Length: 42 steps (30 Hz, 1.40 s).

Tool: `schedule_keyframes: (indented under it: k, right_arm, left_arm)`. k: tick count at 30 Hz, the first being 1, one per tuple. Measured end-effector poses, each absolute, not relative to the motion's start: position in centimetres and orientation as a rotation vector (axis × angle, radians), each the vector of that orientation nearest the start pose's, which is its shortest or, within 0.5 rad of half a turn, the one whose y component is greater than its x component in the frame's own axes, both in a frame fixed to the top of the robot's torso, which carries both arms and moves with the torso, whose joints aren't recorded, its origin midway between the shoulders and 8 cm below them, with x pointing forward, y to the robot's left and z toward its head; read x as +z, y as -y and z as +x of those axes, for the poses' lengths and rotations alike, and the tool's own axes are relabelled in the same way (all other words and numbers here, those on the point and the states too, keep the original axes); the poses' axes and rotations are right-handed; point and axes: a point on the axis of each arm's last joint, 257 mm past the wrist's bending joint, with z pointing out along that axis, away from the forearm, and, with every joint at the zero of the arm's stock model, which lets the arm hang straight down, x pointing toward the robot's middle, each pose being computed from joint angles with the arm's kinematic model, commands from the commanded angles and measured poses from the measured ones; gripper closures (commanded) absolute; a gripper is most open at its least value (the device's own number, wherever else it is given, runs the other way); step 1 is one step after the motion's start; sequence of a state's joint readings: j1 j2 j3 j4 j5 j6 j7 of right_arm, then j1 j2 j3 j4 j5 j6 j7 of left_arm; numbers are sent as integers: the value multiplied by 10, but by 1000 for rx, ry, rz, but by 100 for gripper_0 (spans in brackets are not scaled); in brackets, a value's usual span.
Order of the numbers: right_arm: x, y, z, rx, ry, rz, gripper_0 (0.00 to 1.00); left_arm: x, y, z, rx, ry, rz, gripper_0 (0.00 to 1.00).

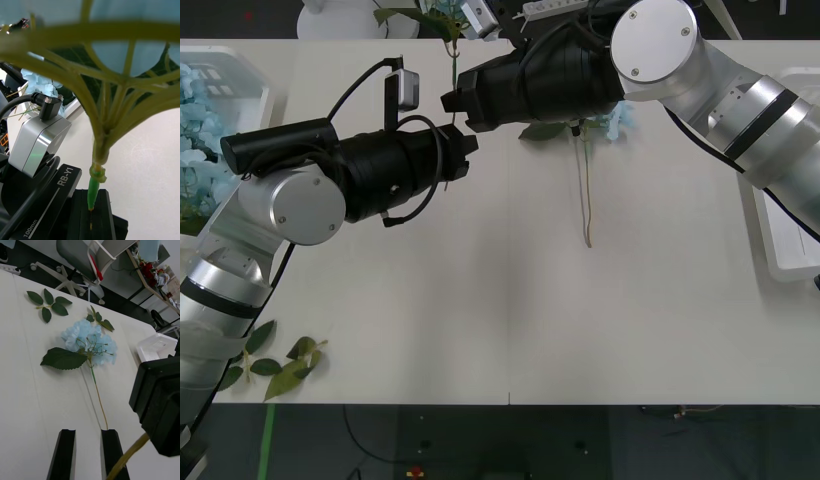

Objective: Place the red flowers into the right box and the blue flowers into the left box. If a person shows an open palm, hand one flower to the person first, then continue sorting.

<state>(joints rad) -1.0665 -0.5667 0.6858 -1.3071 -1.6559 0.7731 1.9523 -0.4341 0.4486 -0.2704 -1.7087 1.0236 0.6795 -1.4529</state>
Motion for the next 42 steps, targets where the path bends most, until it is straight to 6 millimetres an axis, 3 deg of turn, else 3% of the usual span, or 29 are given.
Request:
schedule_keyframes:
  k: [7, 8, 10, 11, 14, 17, 22, 24, 27, 29, 32, 36, 42]
  right_arm:
    - [-59, -76, 544, 889, -1847, -958, 100]
    - [-59, -76, 544, 889, -1847, -958, 94]
    - [-59, -76, 544, 889, -1848, -957, 71]
    - [-59, -76, 544, 889, -1848, -957, 53]
    - [-59, -76, 544, 889, -1848, -957, 26]
    - [-59, -76, 545, 888, -1848, -958, 11]
    - [-60, -75, 545, 884, -1848, -958, 2]
    - [-59, -75, 546, 882, -1846, -958, 1]
    - [-59, -73, 547, 877, -1848, -957, 1]
    - [-59, -67, 549, 866, -1854, -956, 1]
    - [-66, -52, 550, 842, -1896, -967, 1]
    - [-83, -13, 559, 802, -2022, -935, 1]
    - [-111, 53, 595, 679, -2266, -708, 1]
  left_arm:
    - [-123, -41, 550, -898, -1889, 236, 100]
    - [-123, -41, 550, -896, -1889, 236, 100]
    - [-124, -41, 550, -890, -1889, 237, 100]
    - [-124, -42, 551, -885, -1890, 238, 100]
    - [-125, -44, 553, -871, -1889, 241, 100]
    - [-122, -46, 555, -866, -1873, 233, 100]
    - [-121, -61, 561, -833, -1870, 229, 100]
    - [-123, -82, 566, -782, -1881, 229, 100]
    - [-127, -135, 575, -662, -1945, 229, 100]
    - [-126, -182, 577, -571, -2014, 207, 100]
    - [-111, -256, 576, -459, -2086, 132, 100]
    - [-92, -343, 560, -286, -2178, 43, 100]
    - [-85, -443, 527, 37, -2311, -34, 100]
